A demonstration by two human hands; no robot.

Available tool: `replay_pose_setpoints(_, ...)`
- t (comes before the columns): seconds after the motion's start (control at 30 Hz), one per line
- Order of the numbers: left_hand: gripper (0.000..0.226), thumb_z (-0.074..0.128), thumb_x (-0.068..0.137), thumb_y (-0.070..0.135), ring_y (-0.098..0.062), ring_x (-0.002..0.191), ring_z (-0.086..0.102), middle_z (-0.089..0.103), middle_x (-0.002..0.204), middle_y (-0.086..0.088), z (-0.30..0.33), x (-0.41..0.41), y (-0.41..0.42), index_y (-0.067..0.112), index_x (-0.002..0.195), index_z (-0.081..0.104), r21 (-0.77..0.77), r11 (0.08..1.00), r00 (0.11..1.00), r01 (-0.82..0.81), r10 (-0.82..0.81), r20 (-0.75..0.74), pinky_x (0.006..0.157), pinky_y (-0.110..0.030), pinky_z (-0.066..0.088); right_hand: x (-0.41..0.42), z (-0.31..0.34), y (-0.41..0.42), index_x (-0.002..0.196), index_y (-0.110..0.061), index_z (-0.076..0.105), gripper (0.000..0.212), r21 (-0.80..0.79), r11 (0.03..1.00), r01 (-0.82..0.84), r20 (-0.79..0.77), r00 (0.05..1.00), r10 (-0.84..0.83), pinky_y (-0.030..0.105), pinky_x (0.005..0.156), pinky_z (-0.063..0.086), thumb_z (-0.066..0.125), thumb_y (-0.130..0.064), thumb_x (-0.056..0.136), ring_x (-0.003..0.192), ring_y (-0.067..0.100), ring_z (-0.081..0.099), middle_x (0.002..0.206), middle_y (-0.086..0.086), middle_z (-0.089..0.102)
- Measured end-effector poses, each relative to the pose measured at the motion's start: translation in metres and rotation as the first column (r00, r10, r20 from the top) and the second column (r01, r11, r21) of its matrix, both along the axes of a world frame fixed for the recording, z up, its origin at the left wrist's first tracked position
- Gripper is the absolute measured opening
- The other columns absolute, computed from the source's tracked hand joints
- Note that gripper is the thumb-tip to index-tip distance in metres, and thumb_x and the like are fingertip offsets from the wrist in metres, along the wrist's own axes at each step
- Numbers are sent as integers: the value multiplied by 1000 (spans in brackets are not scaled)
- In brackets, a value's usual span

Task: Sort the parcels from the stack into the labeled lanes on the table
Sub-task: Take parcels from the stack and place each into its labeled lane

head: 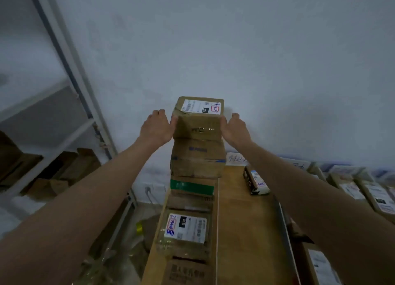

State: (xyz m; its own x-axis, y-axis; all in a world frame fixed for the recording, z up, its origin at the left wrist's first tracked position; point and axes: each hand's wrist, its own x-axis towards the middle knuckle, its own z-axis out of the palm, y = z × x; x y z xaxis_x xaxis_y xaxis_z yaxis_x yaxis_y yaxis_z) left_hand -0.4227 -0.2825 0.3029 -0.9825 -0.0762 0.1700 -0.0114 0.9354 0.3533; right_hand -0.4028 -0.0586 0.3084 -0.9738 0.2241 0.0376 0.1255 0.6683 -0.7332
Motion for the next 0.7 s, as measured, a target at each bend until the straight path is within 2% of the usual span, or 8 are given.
replay_pose_setpoints(0.07,67,30,101,55,-35,128,47,45,146,-17,1,-19,6,6,145,37,148,988,998,-30,20,62,102,-45,42,-16,5,-5,143,-3,36,64,-99,994,43,51,998,-38,41,94,44,34,-52,103,122,32,53,138,18,52)
replay_pose_setpoints(0.17,61,29,102,52,-33,111,57,57,131,-17,-1,-36,15,5,134,49,285,958,994,-12,-19,109,93,-41,49,-28,5,-14,135,0,48,61,-126,990,65,96,994,-53,38,84,47,30,-50,104,107,28,58,127,16,58)
replay_pose_setpoints(0.23,57,31,102,51,-29,99,58,60,124,-14,-4,-40,22,5,128,53,361,933,995,5,-42,94,82,-38,50,-31,1,-17,130,1,53,55,-145,987,67,84,995,-56,32,73,44,30,-43,106,95,23,56,122,15,61)
replay_pose_setpoints(0.3,55,33,102,52,-23,91,54,61,121,-13,-5,-39,26,6,125,54,396,918,998,7,-32,56,73,-34,44,-32,1,-18,129,-1,53,49,-158,984,77,67,996,-67,28,69,42,31,-38,107,93,21,54,124,13,60)
replay_pose_setpoints(0.37,55,36,101,53,-20,90,52,62,121,-12,-2,-37,29,7,126,54,420,907,1000,12,-20,14,71,-32,41,-30,5,-17,130,-2,52,46,-169,982,82,45,996,-75,30,74,42,32,-37,107,95,20,53,125,12,59)
replay_pose_setpoints(0.5,61,44,96,59,-21,98,57,62,124,-9,14,-26,32,10,129,54,522,852,999,33,-13,-41,75,-32,45,-17,17,-11,127,-6,52,41,-231,971,64,-1,998,-66,33,83,50,38,-37,105,100,19,56,125,9,60)
replay_pose_setpoints(0.63,64,61,85,62,-19,96,57,63,122,-5,31,-5,36,12,125,54,559,828,994,56,3,-105,71,-28,45,13,28,-1,121,-8,56,38,-292,956,38,7,999,-38,22,64,47,50,-39,100,91,13,61,118,5,64)
replay_pose_setpoints(0.7,65,68,81,60,-20,99,59,62,123,-5,36,7,39,13,124,55,556,829,995,62,-5,-103,76,-31,49,32,28,7,117,-11,58,37,-311,950,22,26,1000,-14,20,62,49,58,-41,96,94,16,65,116,5,66)
